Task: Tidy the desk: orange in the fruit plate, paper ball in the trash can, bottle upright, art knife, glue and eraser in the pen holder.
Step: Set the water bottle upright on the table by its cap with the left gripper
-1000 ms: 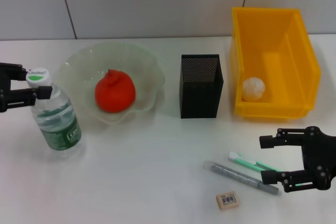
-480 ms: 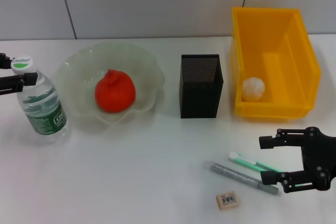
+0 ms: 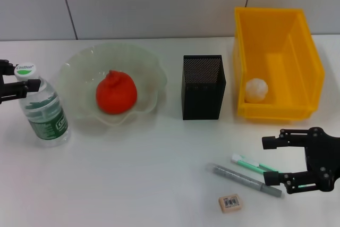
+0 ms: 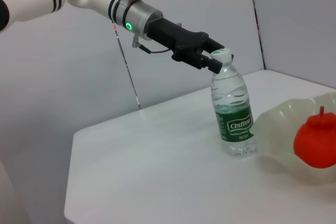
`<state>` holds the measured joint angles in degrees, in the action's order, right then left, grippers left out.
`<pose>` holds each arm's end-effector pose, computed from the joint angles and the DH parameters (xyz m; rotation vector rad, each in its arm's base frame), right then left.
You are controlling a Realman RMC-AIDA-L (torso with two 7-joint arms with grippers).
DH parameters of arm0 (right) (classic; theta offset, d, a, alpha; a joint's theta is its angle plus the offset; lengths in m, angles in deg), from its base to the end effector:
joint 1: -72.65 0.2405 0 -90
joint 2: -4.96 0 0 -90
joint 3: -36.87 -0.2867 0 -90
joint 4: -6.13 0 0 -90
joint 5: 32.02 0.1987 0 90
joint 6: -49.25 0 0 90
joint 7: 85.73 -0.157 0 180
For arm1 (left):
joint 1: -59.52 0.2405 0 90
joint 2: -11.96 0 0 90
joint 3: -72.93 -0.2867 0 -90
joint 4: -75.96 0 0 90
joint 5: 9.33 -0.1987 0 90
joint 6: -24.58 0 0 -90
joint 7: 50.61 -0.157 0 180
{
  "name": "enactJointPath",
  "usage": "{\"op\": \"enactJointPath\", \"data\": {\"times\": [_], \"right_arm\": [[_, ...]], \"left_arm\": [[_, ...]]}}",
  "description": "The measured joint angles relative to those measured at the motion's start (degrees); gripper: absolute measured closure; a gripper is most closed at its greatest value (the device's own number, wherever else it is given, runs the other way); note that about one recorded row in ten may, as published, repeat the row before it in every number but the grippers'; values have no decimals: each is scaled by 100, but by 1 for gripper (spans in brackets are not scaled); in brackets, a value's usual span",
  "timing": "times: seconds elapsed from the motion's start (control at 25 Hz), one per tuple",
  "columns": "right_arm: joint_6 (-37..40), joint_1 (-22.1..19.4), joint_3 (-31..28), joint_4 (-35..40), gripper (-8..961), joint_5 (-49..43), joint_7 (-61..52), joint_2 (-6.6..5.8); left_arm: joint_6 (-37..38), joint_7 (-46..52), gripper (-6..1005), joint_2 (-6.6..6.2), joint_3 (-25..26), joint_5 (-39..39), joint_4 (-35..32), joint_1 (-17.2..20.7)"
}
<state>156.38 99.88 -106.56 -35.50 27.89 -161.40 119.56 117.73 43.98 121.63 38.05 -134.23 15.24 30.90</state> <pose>0.2891 0.2962 0.0155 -2.9314 0.4746 0.6911 -0.3024 0.3646 0.1113 -2.5471 -0.5793 -0.2451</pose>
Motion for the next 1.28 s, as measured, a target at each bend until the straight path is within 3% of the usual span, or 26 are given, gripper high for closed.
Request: {"op": "enactJointPath", "data": {"times": [1.28], "right_arm": [[16,8,0,-3,170,15,0,0]], "left_arm": [[-38,4,481,70,26,-3,-23,4]]}}
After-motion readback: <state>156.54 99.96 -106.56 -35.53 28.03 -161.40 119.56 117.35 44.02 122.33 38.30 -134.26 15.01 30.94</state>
